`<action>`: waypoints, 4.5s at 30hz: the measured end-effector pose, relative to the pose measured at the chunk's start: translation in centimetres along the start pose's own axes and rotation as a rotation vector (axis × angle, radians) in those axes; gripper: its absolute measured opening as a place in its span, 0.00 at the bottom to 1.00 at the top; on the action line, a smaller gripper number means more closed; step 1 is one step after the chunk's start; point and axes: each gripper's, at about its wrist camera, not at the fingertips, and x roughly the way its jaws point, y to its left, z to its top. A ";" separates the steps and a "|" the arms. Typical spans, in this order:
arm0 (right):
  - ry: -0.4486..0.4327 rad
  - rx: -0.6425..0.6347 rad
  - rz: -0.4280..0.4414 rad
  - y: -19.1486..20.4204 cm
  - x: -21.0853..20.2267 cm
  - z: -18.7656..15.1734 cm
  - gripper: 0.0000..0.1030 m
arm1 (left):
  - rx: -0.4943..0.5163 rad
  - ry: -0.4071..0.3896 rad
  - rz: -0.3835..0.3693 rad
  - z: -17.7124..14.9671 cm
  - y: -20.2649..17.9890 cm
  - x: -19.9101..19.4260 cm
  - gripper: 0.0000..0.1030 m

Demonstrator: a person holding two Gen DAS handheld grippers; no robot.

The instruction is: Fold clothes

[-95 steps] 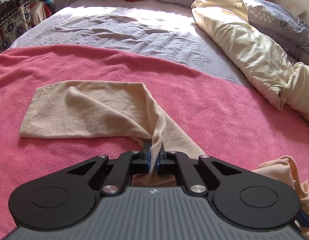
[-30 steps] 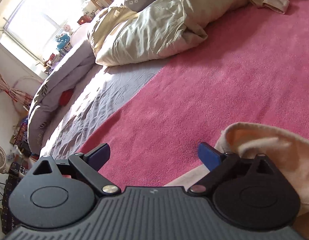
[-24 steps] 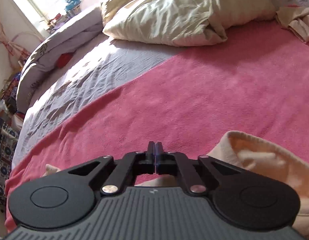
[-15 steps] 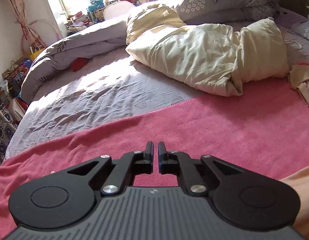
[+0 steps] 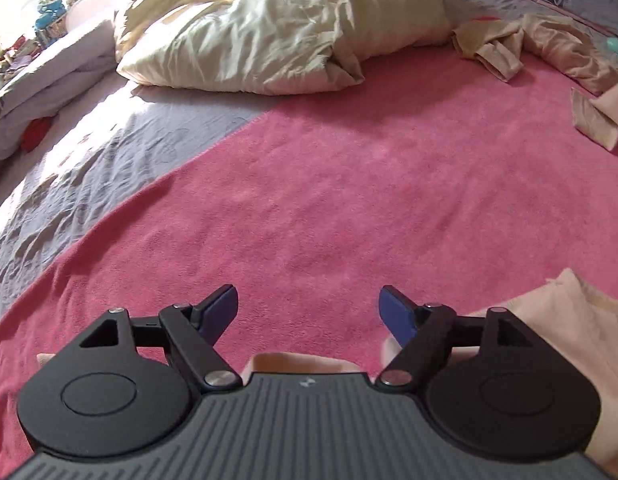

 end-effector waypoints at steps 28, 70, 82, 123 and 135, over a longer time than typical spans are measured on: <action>-0.038 0.094 -0.047 0.7 -0.7 -1.8 0.15 | 0.161 0.050 0.108 0.1 -12.2 -3.3 0.90; -0.176 0.568 -0.249 -22.7 15.9 8.2 0.79 | -0.870 0.029 0.372 5.1 12.4 5.8 0.56; 0.004 0.472 -0.059 -10.2 -2.0 -4.3 0.84 | -0.465 -0.087 0.384 -7.7 3.6 -12.1 0.71; 0.074 0.341 -0.235 0.4 -5.0 -3.3 0.10 | -0.372 -0.197 0.154 -23.6 -8.3 -15.1 0.72; 0.073 0.363 -0.234 0.1 -4.8 -3.4 0.19 | -0.332 -0.284 0.158 -24.8 -11.1 -20.6 0.06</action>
